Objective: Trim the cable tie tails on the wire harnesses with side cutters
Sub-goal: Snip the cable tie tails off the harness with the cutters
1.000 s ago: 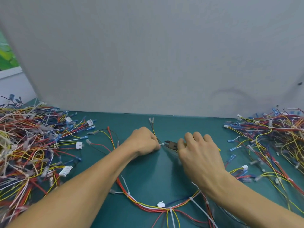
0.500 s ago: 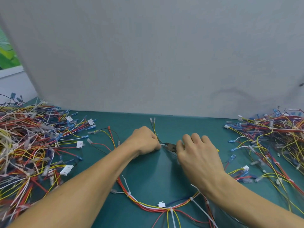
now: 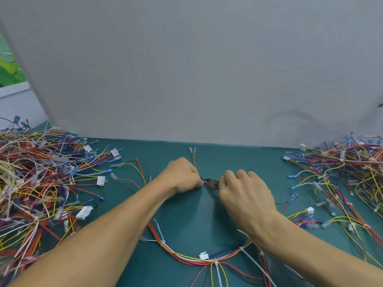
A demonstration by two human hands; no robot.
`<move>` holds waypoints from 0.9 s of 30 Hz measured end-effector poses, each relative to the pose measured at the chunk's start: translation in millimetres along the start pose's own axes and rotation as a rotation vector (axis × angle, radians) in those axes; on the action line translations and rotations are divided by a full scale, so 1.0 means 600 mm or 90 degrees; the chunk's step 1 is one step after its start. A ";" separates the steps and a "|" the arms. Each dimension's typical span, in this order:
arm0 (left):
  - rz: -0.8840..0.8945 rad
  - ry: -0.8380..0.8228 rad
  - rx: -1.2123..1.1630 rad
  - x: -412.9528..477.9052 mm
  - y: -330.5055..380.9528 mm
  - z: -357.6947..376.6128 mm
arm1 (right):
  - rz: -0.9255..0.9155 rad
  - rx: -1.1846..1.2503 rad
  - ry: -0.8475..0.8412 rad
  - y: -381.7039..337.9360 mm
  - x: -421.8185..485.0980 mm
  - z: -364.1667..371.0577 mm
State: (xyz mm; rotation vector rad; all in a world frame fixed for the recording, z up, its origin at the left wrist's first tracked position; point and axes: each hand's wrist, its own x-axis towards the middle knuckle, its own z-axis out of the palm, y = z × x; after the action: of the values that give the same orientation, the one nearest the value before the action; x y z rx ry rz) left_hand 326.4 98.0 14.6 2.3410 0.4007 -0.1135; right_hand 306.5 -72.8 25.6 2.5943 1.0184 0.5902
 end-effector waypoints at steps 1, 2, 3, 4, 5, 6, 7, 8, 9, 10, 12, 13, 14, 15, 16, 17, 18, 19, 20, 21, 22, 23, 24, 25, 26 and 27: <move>-0.001 0.000 0.000 0.000 0.000 0.000 | 0.002 0.005 -0.010 0.002 0.001 0.003; -0.003 0.000 0.000 0.001 0.000 0.000 | 0.008 0.013 -0.018 0.005 0.002 0.008; -0.007 -0.001 0.000 0.001 0.000 -0.001 | 0.011 0.017 -0.027 0.007 0.005 0.009; -0.011 -0.001 -0.001 0.001 0.001 -0.001 | 0.011 0.009 -0.044 0.009 0.006 0.006; -0.015 -0.001 -0.003 0.001 0.001 -0.001 | 0.009 -0.014 -0.066 0.010 0.006 0.005; -0.018 0.001 -0.003 0.001 0.001 -0.001 | -0.003 -0.019 -0.079 0.011 0.004 0.007; -0.021 0.002 -0.002 0.000 0.001 -0.001 | -0.003 0.000 -0.082 0.016 0.003 0.016; -0.023 0.002 -0.002 -0.002 0.000 -0.001 | -0.004 0.018 -0.102 0.020 0.002 0.021; -0.021 0.004 -0.006 -0.005 0.000 -0.002 | 0.008 0.035 -0.116 0.024 0.000 0.016; -0.015 0.008 -0.016 -0.009 0.001 -0.006 | 0.032 0.056 -0.109 0.030 -0.001 0.015; 0.025 0.043 -0.045 -0.020 0.007 -0.019 | 0.093 0.118 -0.085 0.049 -0.007 0.011; 0.059 0.070 -0.067 -0.027 0.013 -0.030 | 0.118 0.153 -0.076 0.061 -0.011 0.008; 0.092 0.097 -0.100 -0.037 0.020 -0.041 | 0.132 0.179 -0.075 0.073 -0.019 0.005; 0.121 0.116 -0.139 -0.048 0.029 -0.052 | 0.141 0.200 -0.077 0.085 -0.027 0.000; 0.150 0.122 -0.185 -0.060 0.037 -0.061 | 0.146 0.229 -0.082 0.097 -0.038 -0.008; 0.177 0.116 -0.235 -0.074 0.044 -0.066 | 0.149 0.261 -0.090 0.108 -0.050 -0.016; 0.197 0.102 -0.284 -0.089 0.051 -0.065 | 0.147 0.292 -0.100 0.117 -0.064 -0.024; 0.206 0.083 -0.336 -0.106 0.057 -0.059 | 0.142 0.321 -0.112 0.124 -0.080 -0.032; 0.201 0.059 -0.386 -0.122 0.061 -0.050 | 0.135 0.345 -0.124 0.132 -0.096 -0.038; 0.185 0.029 -0.430 -0.138 0.063 -0.036 | 0.126 0.362 -0.137 0.138 -0.114 -0.044; 0.162 -0.005 -0.462 -0.153 0.063 -0.020 | 0.117 0.374 -0.150 0.143 -0.132 -0.050; 0.139 -0.037 -0.478 -0.166 0.062 -0.002 | 0.112 0.377 -0.162 0.147 -0.149 -0.056; 0.123 -0.057 -0.472 -0.178 0.058 0.016 | 0.109 0.369 -0.173 0.149 -0.165 -0.060; 0.116 -0.068 -0.450 -0.187 0.053 0.033 | 0.109 0.360 -0.180 0.150 -0.178 -0.063; 0.121 -0.075 -0.419 -0.195 0.048 0.047 | 0.112 0.347 -0.185 0.149 -0.191 -0.065; 0.136 -0.086 -0.384 -0.201 0.044 0.059 | 0.115 0.335 -0.186 0.148 -0.202 -0.064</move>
State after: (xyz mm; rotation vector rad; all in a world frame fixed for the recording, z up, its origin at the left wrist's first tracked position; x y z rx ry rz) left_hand 222.0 25.4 30.4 1.7535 0.0933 -0.0388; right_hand 259.0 -215.6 63.4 3.1250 0.9436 -0.0438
